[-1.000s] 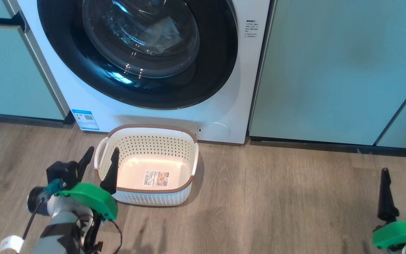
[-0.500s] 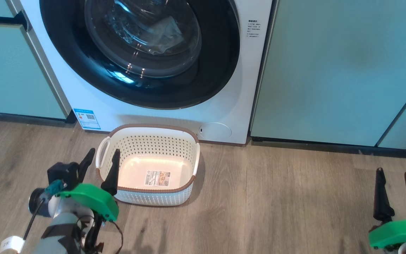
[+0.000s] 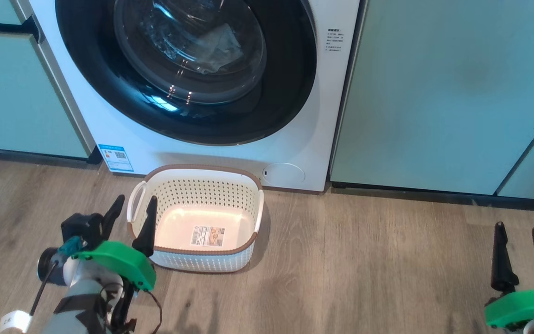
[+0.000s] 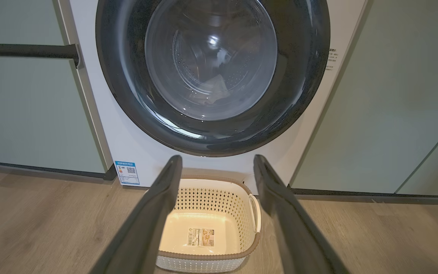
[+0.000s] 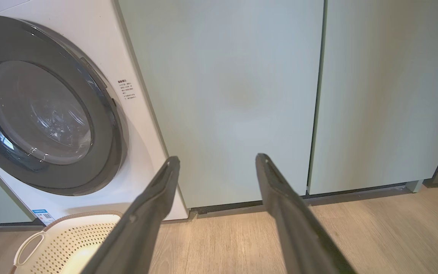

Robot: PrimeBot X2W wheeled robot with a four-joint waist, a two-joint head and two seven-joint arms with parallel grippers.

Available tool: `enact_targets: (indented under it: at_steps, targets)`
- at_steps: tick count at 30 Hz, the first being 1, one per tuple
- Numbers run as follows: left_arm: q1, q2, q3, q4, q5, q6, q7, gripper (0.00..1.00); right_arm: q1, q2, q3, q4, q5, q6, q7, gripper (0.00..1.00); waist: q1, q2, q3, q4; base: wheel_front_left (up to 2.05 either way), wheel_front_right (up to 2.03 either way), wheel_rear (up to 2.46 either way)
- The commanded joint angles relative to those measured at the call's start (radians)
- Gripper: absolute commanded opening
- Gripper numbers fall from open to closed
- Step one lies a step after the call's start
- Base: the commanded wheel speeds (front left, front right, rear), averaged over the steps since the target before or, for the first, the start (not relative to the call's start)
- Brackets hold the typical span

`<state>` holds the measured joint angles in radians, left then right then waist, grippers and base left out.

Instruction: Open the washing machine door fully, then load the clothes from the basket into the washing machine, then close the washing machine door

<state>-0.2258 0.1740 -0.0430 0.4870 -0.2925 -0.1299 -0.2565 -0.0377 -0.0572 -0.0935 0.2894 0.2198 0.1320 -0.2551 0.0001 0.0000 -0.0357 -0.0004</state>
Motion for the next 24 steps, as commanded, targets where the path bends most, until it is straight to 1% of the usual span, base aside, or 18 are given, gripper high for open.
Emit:
enact_targets:
  at_steps: [1,9,10,15,24]
  targets:
    - [-0.031,0.027,0.033,-0.031,-0.005,-0.001,-0.005,1.0,-0.027,-0.004,0.019,-0.029,0.001,-0.001,-0.007,1.0,-0.0001,0.0,0.0,-0.001,0.0,0.0,0.0]
    - [-0.036,0.028,0.027,-0.034,-0.012,-0.001,-0.005,1.0,-0.027,-0.002,0.018,-0.025,0.003,-0.001,-0.007,1.0,-0.0001,0.0,-0.002,0.001,0.0,0.0,0.0]
    - [0.001,-0.002,-0.005,0.003,-0.004,0.0,0.0,0.0,0.0,0.003,0.0,0.008,0.0,0.0,0.0,0.0,0.0,0.0,-0.002,0.001,0.0,0.0,0.0]
    - [0.06,-0.029,-0.014,0.062,-0.014,0.0,0.005,0.0,0.039,0.013,0.004,0.079,0.009,0.0,0.005,0.0,0.0,0.0,-0.002,0.001,0.0,0.0,0.0]
    - [0.064,-0.036,0.0,0.041,-0.108,0.0,0.032,0.0,0.03,0.013,0.001,0.071,0.108,0.0,0.033,0.0,0.0,0.0,0.001,0.001,0.0,0.0,0.0]
